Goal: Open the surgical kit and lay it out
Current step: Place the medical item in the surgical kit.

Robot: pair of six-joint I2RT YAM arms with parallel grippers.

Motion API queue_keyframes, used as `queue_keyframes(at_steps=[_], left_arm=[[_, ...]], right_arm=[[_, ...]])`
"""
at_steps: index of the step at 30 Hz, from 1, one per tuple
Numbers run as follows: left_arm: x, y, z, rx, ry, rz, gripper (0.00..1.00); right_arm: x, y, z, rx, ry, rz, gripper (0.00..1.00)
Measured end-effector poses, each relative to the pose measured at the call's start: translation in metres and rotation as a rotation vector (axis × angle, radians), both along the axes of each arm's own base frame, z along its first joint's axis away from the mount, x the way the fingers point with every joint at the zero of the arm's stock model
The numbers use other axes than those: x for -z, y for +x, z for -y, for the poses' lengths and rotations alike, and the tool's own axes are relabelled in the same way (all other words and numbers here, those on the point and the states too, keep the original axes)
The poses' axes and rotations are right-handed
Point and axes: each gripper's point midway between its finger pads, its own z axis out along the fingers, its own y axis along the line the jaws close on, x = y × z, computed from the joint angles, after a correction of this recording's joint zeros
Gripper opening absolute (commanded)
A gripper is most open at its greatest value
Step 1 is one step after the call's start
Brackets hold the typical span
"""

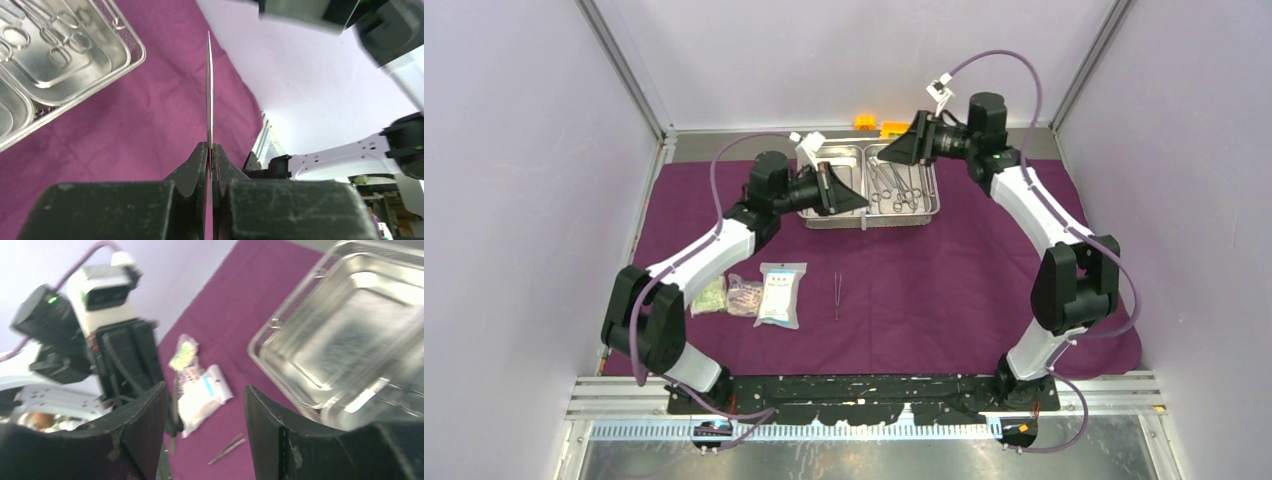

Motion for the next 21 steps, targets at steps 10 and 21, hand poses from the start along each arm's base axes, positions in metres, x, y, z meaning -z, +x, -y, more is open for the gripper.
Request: queue_keyframes(at_steps=[10, 21], left_arm=[[0.086, -0.052, 0.024, -0.064, 0.351, -0.215, 0.0], [0.161, -0.088, 0.011, -0.189, 0.59, -0.414, 0.0]], right_arm=[[0.002, 0.01, 0.098, 0.289, -0.292, 0.118, 0.63], [0.033, -0.036, 0.164, 0.452, -0.55, 0.063, 0.63]])
